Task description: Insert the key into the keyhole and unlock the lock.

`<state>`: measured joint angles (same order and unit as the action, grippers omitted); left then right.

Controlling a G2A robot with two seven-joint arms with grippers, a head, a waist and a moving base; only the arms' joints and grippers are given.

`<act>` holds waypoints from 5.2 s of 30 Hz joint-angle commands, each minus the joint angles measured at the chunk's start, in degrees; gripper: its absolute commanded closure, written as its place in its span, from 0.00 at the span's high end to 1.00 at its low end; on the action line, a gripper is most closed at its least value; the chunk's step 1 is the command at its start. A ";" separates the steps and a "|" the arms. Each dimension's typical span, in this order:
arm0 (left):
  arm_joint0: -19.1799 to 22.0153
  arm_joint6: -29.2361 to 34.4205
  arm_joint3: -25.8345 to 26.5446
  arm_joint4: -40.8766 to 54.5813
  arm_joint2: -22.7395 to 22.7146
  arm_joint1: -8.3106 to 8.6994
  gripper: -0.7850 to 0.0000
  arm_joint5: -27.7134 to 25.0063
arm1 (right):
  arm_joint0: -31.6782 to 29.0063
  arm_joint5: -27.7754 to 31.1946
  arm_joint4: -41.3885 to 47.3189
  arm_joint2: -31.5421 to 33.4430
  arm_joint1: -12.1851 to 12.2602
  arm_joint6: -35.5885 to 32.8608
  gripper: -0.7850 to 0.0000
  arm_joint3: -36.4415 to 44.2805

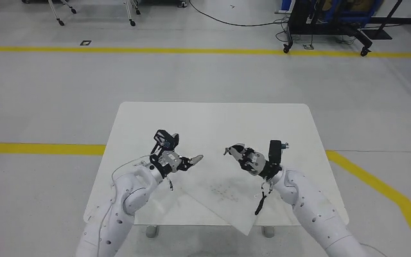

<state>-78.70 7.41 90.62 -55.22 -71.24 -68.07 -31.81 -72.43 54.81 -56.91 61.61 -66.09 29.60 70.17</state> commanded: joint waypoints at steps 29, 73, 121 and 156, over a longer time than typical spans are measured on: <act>23.26 57.19 -29.39 95.81 14.92 -1.18 1.00 -7.86 | 0.16 2.56 48.96 -4.77 -2.40 -20.43 0.00 -4.02; 25.85 51.01 -32.43 78.04 21.47 -3.54 0.26 -8.70 | -2.44 -5.65 55.21 -6.23 -5.12 -31.79 0.00 -0.01; 24.49 59.51 -27.17 77.70 16.51 -1.49 0.00 -5.55 | -3.32 1.20 18.03 5.83 -3.11 -31.49 1.00 2.70; 25.77 66.58 -16.45 66.62 22.73 2.67 0.00 1.52 | -1.72 3.19 47.72 -0.66 3.51 -66.27 0.23 5.44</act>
<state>-52.97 74.05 74.20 11.34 -48.63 -65.47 -30.23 -74.34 58.00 -9.34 60.98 -62.63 -36.70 75.99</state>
